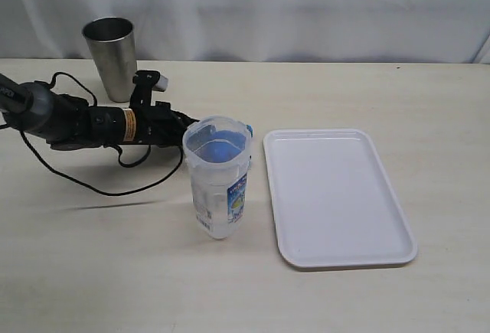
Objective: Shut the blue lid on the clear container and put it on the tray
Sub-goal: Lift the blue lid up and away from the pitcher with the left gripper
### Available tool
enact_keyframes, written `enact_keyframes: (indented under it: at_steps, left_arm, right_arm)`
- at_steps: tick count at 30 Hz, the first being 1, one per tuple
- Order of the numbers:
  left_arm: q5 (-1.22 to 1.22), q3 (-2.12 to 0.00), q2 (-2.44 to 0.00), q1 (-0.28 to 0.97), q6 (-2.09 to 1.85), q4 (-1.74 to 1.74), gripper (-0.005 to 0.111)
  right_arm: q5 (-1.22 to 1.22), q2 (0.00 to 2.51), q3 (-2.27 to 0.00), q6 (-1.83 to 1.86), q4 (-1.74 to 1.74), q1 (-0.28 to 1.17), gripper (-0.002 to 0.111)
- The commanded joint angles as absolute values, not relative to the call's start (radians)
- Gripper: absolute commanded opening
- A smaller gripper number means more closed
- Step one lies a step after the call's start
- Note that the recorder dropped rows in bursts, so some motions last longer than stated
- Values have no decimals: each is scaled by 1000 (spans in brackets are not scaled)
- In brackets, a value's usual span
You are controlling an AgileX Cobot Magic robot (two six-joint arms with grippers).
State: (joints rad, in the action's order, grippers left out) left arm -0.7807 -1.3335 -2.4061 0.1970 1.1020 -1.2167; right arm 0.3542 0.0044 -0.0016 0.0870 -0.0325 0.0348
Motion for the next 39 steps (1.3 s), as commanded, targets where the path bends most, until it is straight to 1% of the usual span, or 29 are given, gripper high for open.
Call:
enact_keyframes:
  at_steps: [1,6,14,21,31,39]
  left_arm:
    - [-823,-1340,-2379,150,1130,-1266,0]
    - [-843,-1338,-2347,126,1155,-1329,0]
    - [-843,-1332,-2281,124,1181,-1387,0]
    - [-690,-1269,-2129,124,1147,-1380,0]
    - [-686,-1269,-2003,126,1111,-1372,0]
    - [-753,-1269,-1941,128,1099,-1380,0]
  right_arm:
    - [341,0,0,90,-36,37,5]
    - [341,0,0,90,-36,37,5]
    - [341,0,0,90,-36,37,5]
    - [341,0,0,90,-36,37,5]
    - [341,0,0,90,-36,37,5]
    - [341,0,0,90,-36,37,5]
